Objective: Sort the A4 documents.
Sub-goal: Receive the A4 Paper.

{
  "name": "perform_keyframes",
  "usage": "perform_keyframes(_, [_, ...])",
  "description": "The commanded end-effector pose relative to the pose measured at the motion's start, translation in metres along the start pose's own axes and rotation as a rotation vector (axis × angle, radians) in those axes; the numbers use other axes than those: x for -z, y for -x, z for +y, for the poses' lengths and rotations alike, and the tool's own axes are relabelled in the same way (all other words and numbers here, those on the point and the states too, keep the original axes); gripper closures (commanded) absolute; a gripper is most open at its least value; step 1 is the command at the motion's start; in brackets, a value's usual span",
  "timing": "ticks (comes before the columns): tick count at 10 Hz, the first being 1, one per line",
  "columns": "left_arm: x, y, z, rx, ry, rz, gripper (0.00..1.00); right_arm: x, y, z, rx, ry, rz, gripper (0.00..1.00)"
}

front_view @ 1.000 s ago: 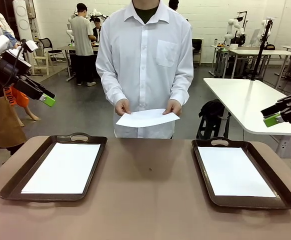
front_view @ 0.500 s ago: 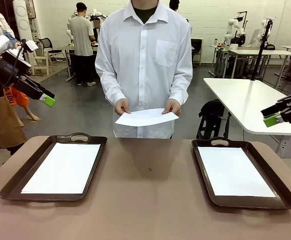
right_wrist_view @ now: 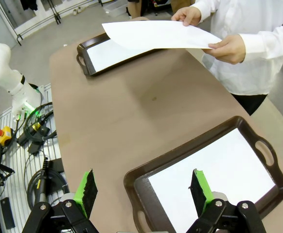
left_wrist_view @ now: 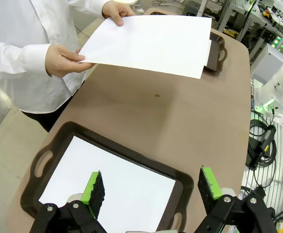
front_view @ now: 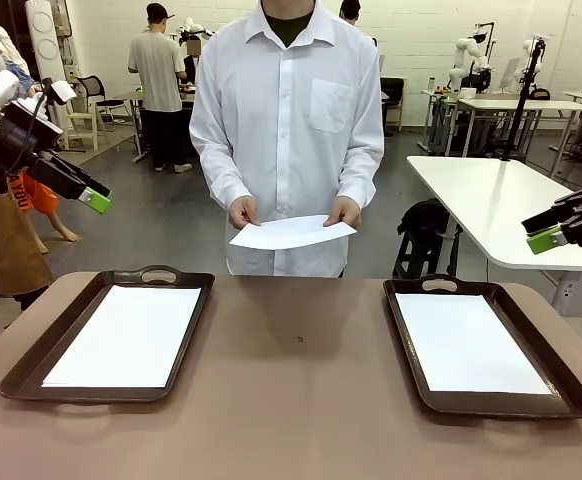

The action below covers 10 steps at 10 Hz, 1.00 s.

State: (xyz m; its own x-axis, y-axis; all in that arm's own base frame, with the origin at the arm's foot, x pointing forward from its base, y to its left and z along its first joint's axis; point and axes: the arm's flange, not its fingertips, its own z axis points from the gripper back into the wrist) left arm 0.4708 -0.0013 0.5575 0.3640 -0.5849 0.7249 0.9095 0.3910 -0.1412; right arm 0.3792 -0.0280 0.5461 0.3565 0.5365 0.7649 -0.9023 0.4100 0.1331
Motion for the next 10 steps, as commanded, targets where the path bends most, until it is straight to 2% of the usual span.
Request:
perform_keyframes(1, [-0.0002, 0.0003, -0.0002, 0.016, 0.001, 0.001, 0.0, 0.0013, 0.001, -0.0003, 0.004, -0.001, 0.005, 0.0])
perform_keyframes(10, [-0.0002, 0.0003, -0.0002, 0.016, 0.001, 0.001, 0.0, 0.0013, 0.001, -0.0003, 0.004, -0.001, 0.005, 0.0])
